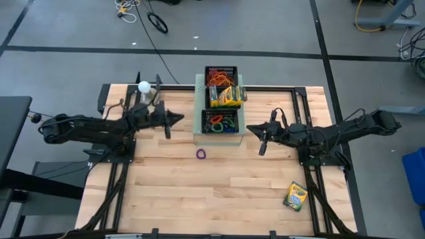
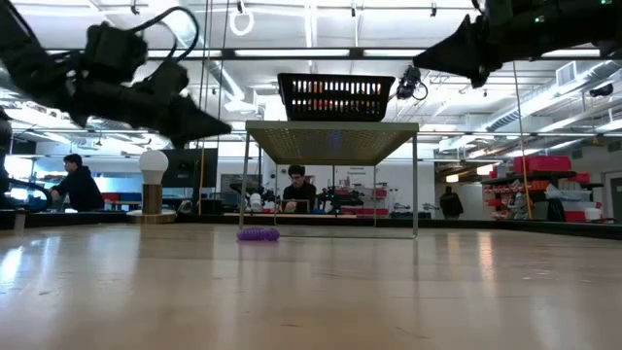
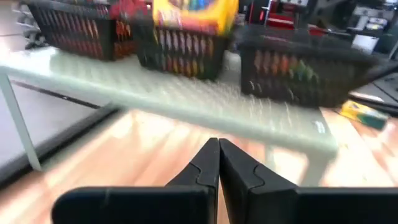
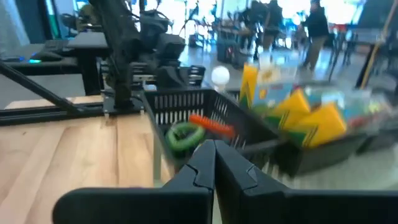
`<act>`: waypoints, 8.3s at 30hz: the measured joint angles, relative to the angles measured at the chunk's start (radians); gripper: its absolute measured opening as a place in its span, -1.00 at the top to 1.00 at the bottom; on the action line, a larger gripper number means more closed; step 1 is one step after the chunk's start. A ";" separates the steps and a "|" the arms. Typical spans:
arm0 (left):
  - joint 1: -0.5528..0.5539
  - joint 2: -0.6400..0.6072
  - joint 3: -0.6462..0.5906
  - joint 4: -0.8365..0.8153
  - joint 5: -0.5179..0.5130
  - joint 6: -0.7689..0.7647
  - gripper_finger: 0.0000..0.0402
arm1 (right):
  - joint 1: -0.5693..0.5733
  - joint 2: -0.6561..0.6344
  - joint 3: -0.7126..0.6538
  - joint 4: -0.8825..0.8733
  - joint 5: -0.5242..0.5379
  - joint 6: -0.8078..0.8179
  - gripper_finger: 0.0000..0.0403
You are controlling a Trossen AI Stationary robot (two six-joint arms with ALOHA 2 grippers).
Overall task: Pick & Place Office Desk Supplies
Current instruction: Put the violet spring keychain into the bottom black bin on the shelf, then put the yellow crayon box into the middle black bin on the shelf
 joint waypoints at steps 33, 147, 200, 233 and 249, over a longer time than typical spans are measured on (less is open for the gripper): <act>-0.741 0.292 0.039 -0.182 -0.499 -0.227 0.70 | 0.287 0.307 0.173 -0.251 0.245 0.353 0.95; -0.510 -0.048 0.384 -0.515 -0.272 0.126 0.97 | 0.286 0.308 0.168 -0.248 0.147 0.331 0.94; -0.502 -0.102 -0.118 0.146 -0.448 0.081 0.90 | 0.917 0.668 0.485 -1.210 -0.547 1.673 0.22; -0.502 -0.102 -0.117 0.145 -0.448 0.081 0.90 | 0.678 0.495 0.456 -1.132 -0.446 1.359 0.39; -0.502 -0.102 -0.117 0.140 -0.448 0.081 0.90 | 0.794 0.217 0.056 -0.947 -0.510 1.595 -0.02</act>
